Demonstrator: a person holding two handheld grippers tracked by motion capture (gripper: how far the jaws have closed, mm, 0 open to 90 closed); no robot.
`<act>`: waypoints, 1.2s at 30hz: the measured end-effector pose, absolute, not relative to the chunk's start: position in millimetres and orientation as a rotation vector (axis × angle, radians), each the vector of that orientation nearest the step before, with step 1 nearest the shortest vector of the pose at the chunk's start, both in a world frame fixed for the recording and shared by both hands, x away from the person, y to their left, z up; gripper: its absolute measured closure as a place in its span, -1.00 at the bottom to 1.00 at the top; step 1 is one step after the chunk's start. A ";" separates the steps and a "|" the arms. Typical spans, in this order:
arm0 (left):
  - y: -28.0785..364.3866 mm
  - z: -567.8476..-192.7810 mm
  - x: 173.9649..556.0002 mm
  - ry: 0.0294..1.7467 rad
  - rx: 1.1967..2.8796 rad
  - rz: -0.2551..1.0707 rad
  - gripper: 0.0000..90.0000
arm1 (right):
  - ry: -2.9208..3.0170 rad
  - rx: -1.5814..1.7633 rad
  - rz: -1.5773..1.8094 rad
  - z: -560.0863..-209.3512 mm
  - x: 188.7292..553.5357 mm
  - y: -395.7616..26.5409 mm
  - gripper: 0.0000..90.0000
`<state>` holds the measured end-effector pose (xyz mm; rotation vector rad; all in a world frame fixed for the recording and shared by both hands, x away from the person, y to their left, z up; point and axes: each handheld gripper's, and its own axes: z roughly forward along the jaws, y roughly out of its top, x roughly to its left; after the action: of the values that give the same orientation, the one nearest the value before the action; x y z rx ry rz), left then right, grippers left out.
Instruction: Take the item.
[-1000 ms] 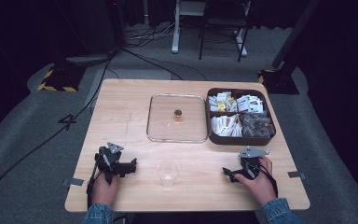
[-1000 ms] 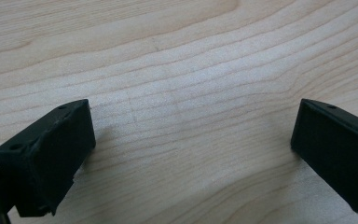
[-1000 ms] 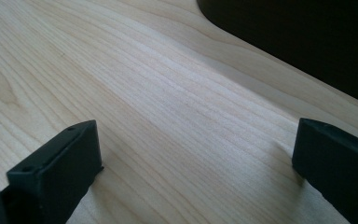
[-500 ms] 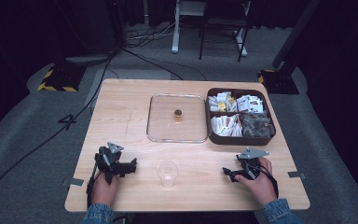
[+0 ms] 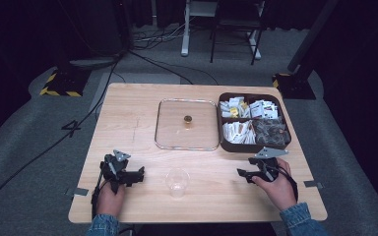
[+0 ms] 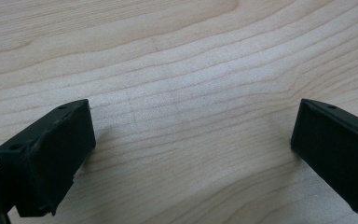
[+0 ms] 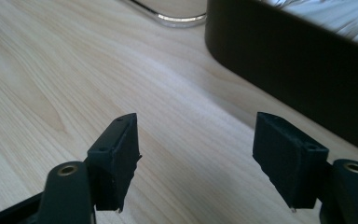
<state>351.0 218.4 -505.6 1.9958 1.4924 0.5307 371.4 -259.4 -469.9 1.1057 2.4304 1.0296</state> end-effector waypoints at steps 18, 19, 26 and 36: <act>218.4 -505.6 350.8 1.490 1.996 0.532 -1.00 | 2.320 1.120 1.109 -408.6 400.6 -278.8 -0.29; 218.4 -505.6 350.8 1.490 1.997 0.532 -1.00 | 2.305 1.141 1.116 -405.3 403.7 -281.5 -0.28; 218.5 -505.6 351.2 1.484 2.001 0.532 -1.00 | 2.238 1.226 1.127 -389.8 427.8 -302.8 -0.26; 218.5 -505.6 351.1 1.484 2.001 0.532 -1.00 | 2.189 1.257 1.039 -383.4 456.2 -329.8 -0.19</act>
<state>351.1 218.5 -505.6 2.0010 1.4845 0.5317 456.2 -329.8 -383.4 1.2569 2.1891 1.0393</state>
